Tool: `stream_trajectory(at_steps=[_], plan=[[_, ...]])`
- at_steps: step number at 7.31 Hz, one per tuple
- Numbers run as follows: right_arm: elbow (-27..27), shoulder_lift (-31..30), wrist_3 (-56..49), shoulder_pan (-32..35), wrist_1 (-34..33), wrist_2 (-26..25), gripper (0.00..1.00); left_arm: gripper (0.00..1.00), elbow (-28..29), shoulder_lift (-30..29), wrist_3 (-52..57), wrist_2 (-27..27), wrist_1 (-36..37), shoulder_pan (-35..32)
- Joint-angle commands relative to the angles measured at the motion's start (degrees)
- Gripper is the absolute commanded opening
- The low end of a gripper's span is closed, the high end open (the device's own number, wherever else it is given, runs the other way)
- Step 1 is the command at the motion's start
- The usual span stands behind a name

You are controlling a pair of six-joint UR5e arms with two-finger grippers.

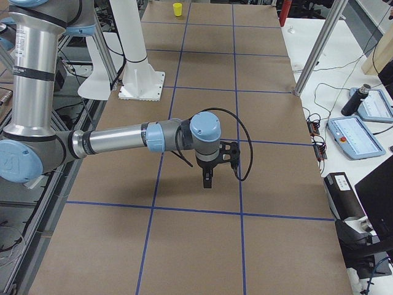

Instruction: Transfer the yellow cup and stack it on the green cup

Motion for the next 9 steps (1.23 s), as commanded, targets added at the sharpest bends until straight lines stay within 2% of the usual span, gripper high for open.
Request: stream_trajectory(at_steps=[1, 2, 4, 5, 6, 7, 9], plan=[[-0.7, -0.5, 0.5, -0.1, 0.0, 1.0, 1.0, 1.0, -2.2, 0.7, -24.3, 12.9, 0.0, 14.6], [-1.0, -1.1, 1.8, -0.1, 0.3, 1.0, 1.0, 1.0, -2.2, 2.4, -34.5, 18.2, 0.4, 21.3], [-0.8, -1.2, 2.3, -0.1, 0.5, 1.2, 1.0, 1.0, -2.1, 8.4, -50.3, 24.7, 0.5, 30.0], [-0.8, -1.0, 2.3, -0.1, 0.5, 1.7, 1.0, 1.0, -2.0, 10.8, -57.4, 25.3, 2.0, 33.2], [-0.6, -0.4, 2.3, -0.1, 0.5, 1.8, 1.0, 1.0, -2.0, 10.9, -64.3, 25.3, 7.8, 35.3], [-0.5, 0.2, 2.3, -0.2, 0.4, 2.1, 1.0, 1.0, -1.7, 10.9, -70.3, 25.0, 10.3, 37.7], [-0.5, 0.9, 2.2, -1.6, 0.4, 3.6, 1.0, 1.0, 2.5, 10.2, -79.4, 24.3, 11.2, 40.3]])
